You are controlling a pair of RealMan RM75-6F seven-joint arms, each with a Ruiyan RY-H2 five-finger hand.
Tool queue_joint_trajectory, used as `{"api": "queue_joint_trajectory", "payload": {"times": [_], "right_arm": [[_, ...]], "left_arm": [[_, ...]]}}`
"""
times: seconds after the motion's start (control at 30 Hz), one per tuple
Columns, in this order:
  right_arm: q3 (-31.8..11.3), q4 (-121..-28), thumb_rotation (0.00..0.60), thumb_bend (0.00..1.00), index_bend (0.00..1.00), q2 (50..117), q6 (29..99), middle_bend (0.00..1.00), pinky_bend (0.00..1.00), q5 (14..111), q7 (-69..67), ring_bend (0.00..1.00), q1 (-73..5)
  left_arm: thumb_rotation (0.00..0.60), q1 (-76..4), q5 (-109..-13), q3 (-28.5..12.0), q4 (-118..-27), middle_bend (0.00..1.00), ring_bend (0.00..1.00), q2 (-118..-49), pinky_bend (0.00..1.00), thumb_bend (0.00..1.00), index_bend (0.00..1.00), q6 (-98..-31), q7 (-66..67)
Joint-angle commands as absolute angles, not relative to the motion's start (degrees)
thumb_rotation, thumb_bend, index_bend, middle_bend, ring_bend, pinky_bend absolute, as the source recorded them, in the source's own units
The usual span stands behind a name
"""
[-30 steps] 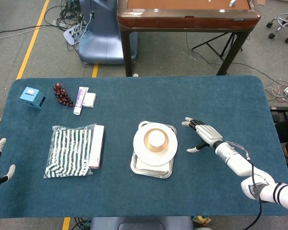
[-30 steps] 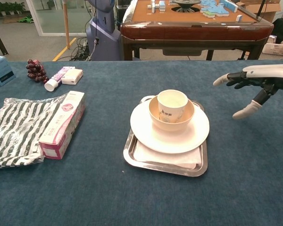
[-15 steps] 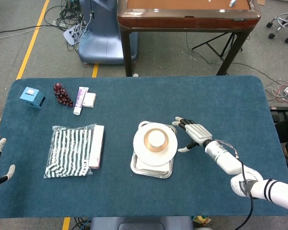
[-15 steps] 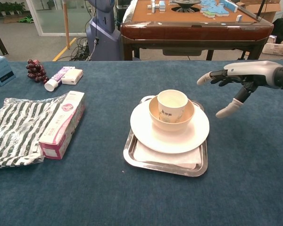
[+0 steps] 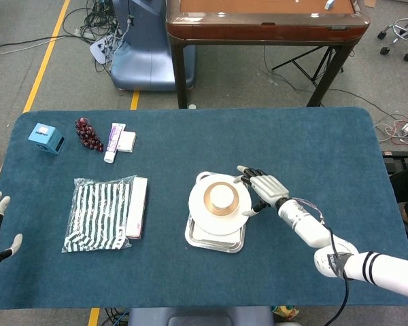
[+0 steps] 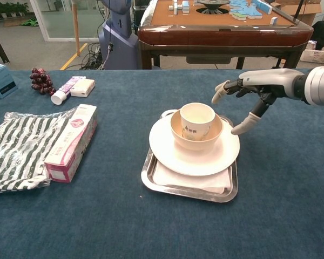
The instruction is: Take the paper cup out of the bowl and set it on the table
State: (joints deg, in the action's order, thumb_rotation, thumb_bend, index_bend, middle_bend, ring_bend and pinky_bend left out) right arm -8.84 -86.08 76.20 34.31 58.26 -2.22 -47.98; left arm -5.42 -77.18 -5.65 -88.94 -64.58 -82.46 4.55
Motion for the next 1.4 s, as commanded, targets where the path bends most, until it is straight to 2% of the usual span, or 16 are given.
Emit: {"api": "queue_joint_trajectory", "payload": {"times": [0.03, 0.33, 1.13, 1.4], "right_arm": [[-8.6, -87.2, 0.600, 0.04, 0.25, 76.1, 35.0, 0.02, 0.00, 56.2, 0.0, 0.00, -49.0], [-8.6, -86.5, 0.600, 0.04, 0.25, 77.2, 34.8, 0.02, 0.00, 52.1, 2.8, 0.00, -51.3], [-8.6, -82.6, 0.600, 0.05, 0.25, 81.9, 33.9, 0.02, 0.00, 48.9, 5.5, 0.00, -55.8], [-8.7, -81.3, 0.600, 0.11, 0.39, 83.4, 35.5, 0.07, 0.00, 49.2, 5.7, 0.00, -55.8]], "left_arm": [[0.600, -5.5, -77.1, -5.6, -88.9, 0.00, 0.00, -64.6, 0.00, 0.32, 0.00, -82.4, 4.5], [0.600, -5.3, -77.3, -5.6, -89.0, 0.00, 0.00, -64.3, 0.00, 0.32, 0.00, -82.5, 3.8], [0.600, -5.0, -77.6, -5.5, -89.5, 0.00, 0.00, -63.5, 0.00, 0.32, 0.00, -82.8, 2.6], [0.600, -5.0, -78.0, -5.4, -89.5, 0.00, 0.00, -63.4, 0.00, 0.32, 0.00, -83.0, 2.2]]}}
